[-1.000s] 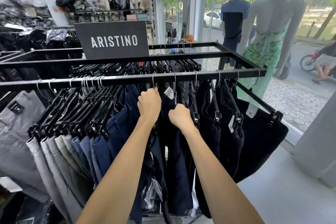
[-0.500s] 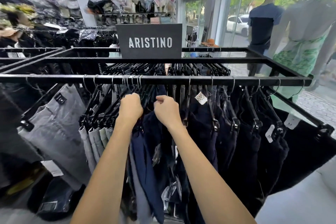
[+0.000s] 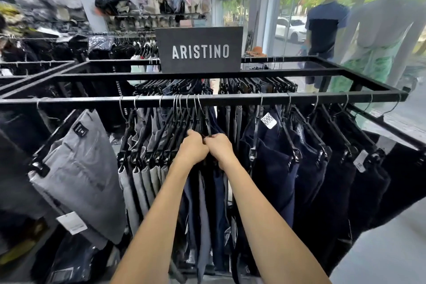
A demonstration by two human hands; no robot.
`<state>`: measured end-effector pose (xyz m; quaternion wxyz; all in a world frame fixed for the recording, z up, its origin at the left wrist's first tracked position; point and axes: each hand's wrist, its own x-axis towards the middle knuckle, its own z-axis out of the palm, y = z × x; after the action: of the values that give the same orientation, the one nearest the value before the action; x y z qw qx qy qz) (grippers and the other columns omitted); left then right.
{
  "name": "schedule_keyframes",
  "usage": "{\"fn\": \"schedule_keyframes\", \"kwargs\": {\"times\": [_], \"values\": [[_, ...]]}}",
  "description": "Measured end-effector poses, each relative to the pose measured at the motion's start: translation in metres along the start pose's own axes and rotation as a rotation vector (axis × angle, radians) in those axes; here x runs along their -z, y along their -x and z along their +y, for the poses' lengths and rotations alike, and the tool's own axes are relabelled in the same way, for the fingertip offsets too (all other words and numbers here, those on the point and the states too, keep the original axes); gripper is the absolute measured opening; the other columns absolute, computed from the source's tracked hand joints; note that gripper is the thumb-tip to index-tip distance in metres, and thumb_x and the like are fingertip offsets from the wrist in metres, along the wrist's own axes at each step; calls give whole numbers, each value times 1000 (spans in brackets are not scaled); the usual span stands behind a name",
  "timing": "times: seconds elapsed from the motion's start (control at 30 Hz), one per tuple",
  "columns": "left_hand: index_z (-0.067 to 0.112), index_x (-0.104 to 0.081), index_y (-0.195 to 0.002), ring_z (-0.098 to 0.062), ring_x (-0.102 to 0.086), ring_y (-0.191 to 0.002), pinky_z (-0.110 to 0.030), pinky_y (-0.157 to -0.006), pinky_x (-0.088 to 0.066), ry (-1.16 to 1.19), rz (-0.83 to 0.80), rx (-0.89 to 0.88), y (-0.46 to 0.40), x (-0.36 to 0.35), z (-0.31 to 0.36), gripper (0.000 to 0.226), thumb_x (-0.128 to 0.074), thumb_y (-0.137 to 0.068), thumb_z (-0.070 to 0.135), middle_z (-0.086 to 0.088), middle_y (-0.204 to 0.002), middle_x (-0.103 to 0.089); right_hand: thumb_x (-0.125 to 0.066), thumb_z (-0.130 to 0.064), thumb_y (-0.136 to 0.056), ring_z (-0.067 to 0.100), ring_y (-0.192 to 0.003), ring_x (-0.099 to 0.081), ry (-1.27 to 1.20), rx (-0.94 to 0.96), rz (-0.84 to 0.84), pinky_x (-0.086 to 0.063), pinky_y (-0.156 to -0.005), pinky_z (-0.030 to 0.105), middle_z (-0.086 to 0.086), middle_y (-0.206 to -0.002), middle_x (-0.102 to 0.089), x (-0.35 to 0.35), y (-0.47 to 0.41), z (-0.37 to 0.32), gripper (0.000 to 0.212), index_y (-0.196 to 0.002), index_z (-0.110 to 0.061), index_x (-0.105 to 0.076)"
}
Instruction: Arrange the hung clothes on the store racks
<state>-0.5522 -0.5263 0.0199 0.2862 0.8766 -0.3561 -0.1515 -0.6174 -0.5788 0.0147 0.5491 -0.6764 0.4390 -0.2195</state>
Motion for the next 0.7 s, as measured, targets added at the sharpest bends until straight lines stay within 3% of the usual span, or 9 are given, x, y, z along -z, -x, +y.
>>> {"fn": "schedule_keyframes", "kwargs": {"times": [0.07,0.13,0.2,0.33,0.43,0.53,0.6,0.7], "values": [[-9,-38,-125,-43,-55,-114,-42,-89,-46,66,65,13,2,-3,2,37,-47,-94,9,-30,-124,-55,-53,-9,-86,23,-79,-57,45,15,43,-45,-67,34,12,-91,-63,-1,-4,2,9,-78,-9,-58],[-2,-47,-106,-42,-55,-109,-42,-85,-46,101,141,1,6,-8,8,17,-47,-93,9,-27,-118,-58,-52,-5,-88,26,-95,-61,60,30,66,-46,-75,33,12,-104,-62,6,-1,-1,10,-95,-8,-59],[4,-47,-93,-43,-54,-108,-39,-79,-41,118,184,-27,13,-15,16,2,-45,-91,5,-26,-114,-59,-51,-3,-90,29,-107,-61,68,37,92,-46,-78,30,13,-117,-61,18,-1,-3,25,-114,-3,-57],[5,-49,-88,-43,-53,-107,-34,-73,-34,160,215,-92,23,-25,39,8,-43,-91,2,-24,-111,-59,-53,-6,-92,32,-115,-59,109,25,146,-41,-78,27,18,-128,-60,43,-8,0,33,-125,0,-53],[7,-41,-77,-45,-54,-100,-35,-70,-34,157,228,-124,18,-32,46,13,-44,-88,0,-25,-102,-60,-52,-7,-94,34,-115,-59,145,21,159,-38,-75,26,20,-128,-60,56,-9,7,33,-125,2,-50],[-1,-49,-91,-45,-55,-104,-37,-72,-36,132,218,-92,12,-46,45,6,-43,-88,-3,-25,-107,-60,-48,-6,-94,37,-117,-57,208,32,115,-41,-80,29,22,-129,-58,62,-9,17,34,-126,2,-51],[-7,-50,-119,-45,-53,-113,-42,-83,-40,106,214,-65,10,-52,47,30,-43,-90,-3,-25,-117,-59,-47,-4,-93,36,-122,-55,211,29,90,-43,-89,29,21,-134,-57,63,-9,22,42,-135,-1,-48],[-3,-32,-146,-42,-49,-123,-42,-97,-40,76,203,-40,10,-57,48,54,-44,-93,0,-24,-132,-54,-46,-2,-92,34,-123,-55,196,32,75,-42,-89,28,20,-137,-56,66,-10,26,52,-143,-5,-42]]}}
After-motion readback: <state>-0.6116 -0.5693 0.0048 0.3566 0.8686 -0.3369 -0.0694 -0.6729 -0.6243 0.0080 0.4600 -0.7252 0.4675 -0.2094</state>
